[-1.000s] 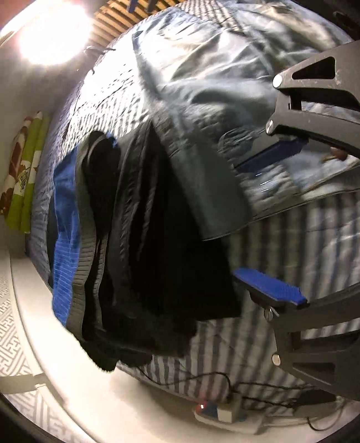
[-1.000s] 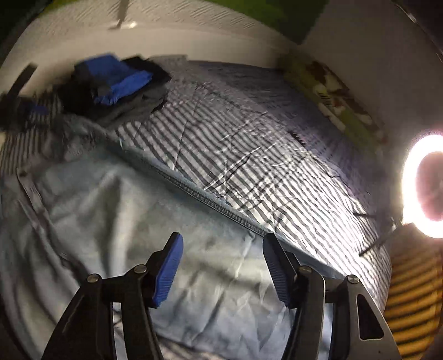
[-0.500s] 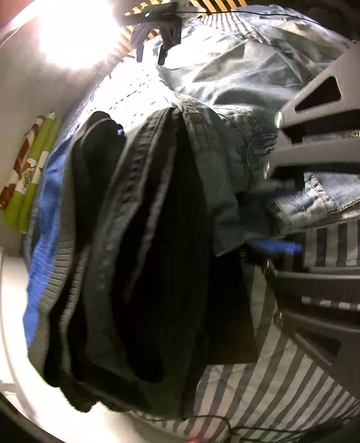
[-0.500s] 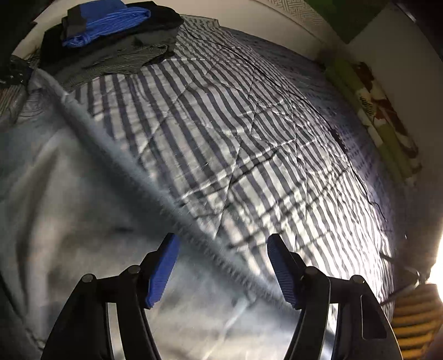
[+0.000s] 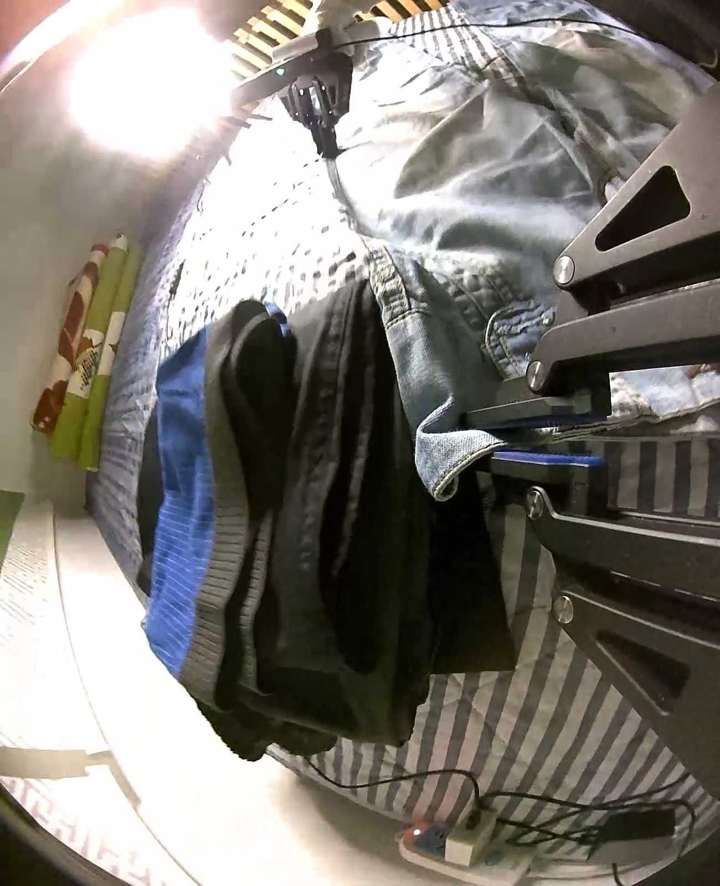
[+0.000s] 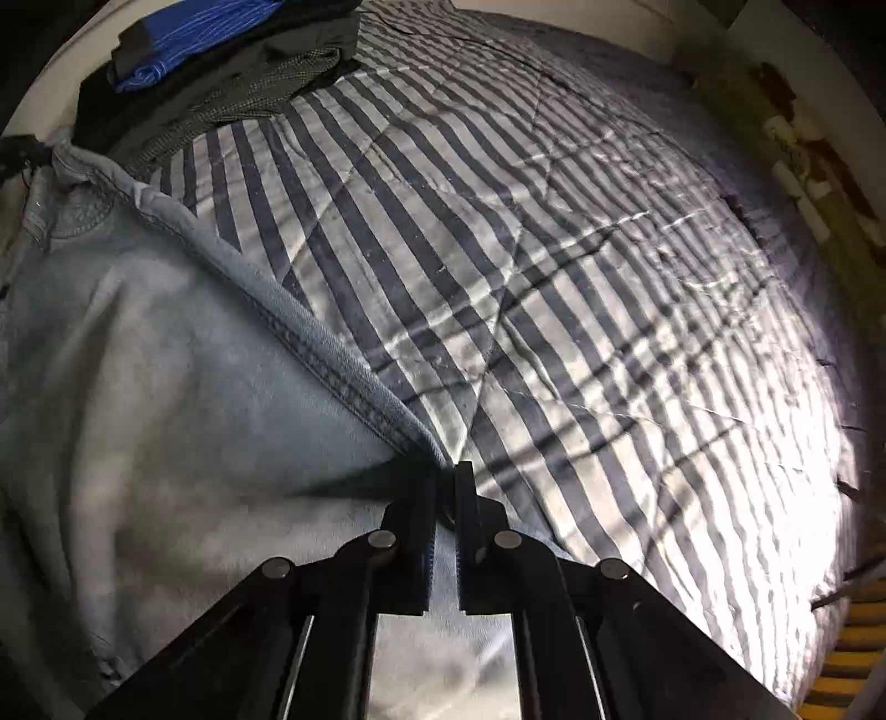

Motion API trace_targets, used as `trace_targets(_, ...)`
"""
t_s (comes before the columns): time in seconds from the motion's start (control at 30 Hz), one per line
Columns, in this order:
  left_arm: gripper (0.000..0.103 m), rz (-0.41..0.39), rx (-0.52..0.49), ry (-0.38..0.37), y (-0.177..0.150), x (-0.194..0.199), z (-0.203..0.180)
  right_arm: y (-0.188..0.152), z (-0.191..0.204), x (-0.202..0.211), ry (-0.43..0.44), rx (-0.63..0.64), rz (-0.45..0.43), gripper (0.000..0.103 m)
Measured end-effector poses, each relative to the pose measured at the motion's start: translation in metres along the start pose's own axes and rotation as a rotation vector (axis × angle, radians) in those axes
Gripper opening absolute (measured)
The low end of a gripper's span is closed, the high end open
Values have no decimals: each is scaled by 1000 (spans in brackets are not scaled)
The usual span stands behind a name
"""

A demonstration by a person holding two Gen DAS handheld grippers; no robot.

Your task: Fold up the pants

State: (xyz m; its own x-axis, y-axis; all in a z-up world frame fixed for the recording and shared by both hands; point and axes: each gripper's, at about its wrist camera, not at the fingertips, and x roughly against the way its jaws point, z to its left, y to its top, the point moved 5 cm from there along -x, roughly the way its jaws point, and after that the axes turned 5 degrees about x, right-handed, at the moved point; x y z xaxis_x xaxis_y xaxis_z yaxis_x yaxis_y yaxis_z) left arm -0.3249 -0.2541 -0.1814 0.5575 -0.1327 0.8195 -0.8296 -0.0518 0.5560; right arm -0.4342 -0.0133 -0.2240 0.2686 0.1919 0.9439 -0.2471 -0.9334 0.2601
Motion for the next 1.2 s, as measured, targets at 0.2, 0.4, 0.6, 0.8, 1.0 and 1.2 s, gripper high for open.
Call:
trace_targets(0.2,6,-43,-48,1,-6,38,-16,-14,13,62,-106,-52,-91,2)
trace_targets(0.4,6,-89,-79,-10,-19,90,-27,-51,41,150,-196,-125,-182,2)
trace_targets(0.6,6,-105,-99,-40,-59,140,-39,-109,112,224,-247,-154,-226,2)
trace_targets(0.8,6,-88,-125,-59,-117,172,-49,-171,210,254,-255,-178,-228,2)
trace_targets(1.0,7,-7,-119,-73,-187,173,-41,-214,289,220,-225,-170,-152,2)
trace_targets(1.2,14,122,-128,-58,-238,167,-30,-243,327,174,-247,-148,-63,2)
